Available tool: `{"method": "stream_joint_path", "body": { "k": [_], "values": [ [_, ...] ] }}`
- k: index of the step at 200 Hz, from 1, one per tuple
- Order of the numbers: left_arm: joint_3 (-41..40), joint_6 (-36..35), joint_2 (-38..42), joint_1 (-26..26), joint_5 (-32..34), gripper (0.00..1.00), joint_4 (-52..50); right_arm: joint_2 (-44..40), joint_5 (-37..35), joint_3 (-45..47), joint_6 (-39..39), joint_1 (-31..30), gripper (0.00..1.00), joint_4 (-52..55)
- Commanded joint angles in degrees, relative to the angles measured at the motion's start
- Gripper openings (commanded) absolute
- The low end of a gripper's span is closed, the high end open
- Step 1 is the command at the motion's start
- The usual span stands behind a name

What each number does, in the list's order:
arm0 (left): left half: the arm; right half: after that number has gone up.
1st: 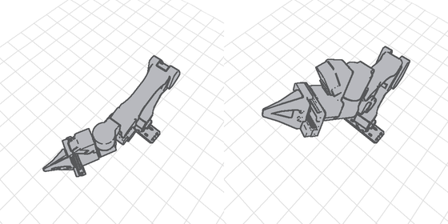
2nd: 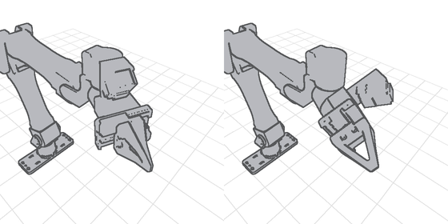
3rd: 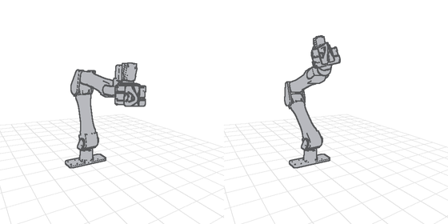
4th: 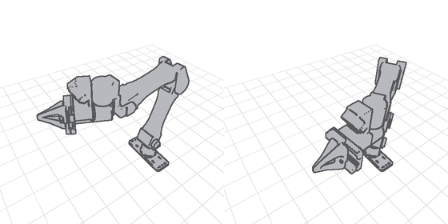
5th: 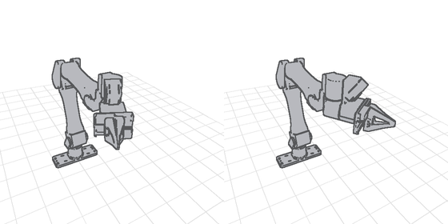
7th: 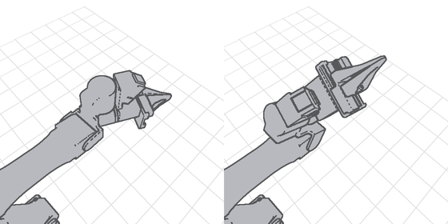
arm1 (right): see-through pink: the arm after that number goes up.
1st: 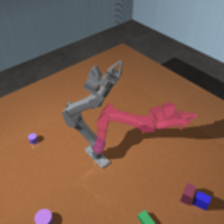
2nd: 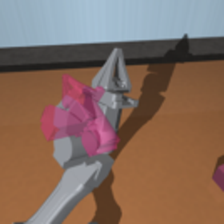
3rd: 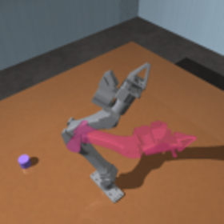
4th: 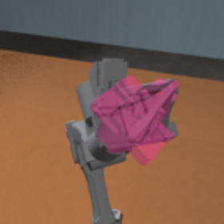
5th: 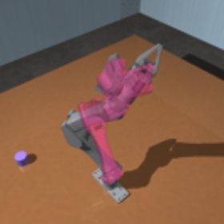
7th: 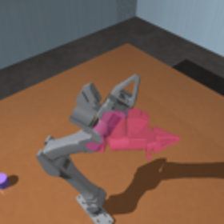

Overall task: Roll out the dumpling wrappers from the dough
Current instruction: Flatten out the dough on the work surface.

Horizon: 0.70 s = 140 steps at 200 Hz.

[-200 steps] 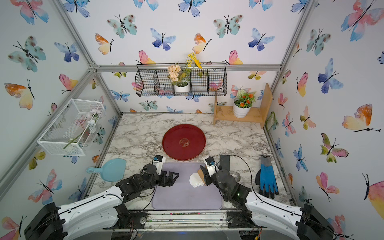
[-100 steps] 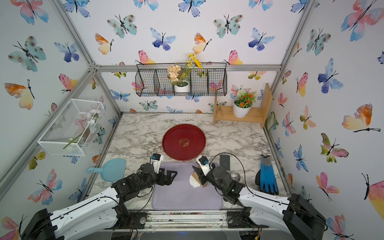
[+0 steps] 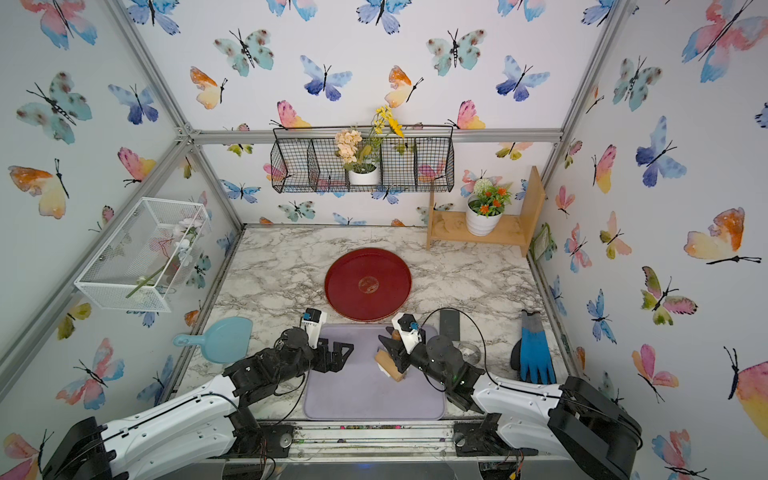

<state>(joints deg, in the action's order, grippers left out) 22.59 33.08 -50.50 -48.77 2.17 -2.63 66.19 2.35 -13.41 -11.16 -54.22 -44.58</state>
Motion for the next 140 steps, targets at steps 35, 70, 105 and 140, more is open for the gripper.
{"method": "stream_joint_path", "body": {
  "k": [35,70,105,140],
  "values": [
    [-0.18,0.39,0.47,-0.09,2.03,0.99,-0.27,0.13,0.76,2.52,-2.90,-0.67,0.02,13.02],
    [-0.22,0.32,0.18,-0.10,2.10,0.99,-0.18,-5.43,-5.74,1.13,-7.31,-0.71,0.02,15.23],
    [-0.42,0.41,0.27,-0.14,2.06,0.99,0.07,-16.27,-18.80,-1.39,-10.94,-0.64,0.02,20.42],
    [-0.47,0.49,-0.19,-0.10,2.01,0.99,0.57,-20.08,-24.32,-2.80,-10.53,-0.68,0.02,24.35]
  ]
}}
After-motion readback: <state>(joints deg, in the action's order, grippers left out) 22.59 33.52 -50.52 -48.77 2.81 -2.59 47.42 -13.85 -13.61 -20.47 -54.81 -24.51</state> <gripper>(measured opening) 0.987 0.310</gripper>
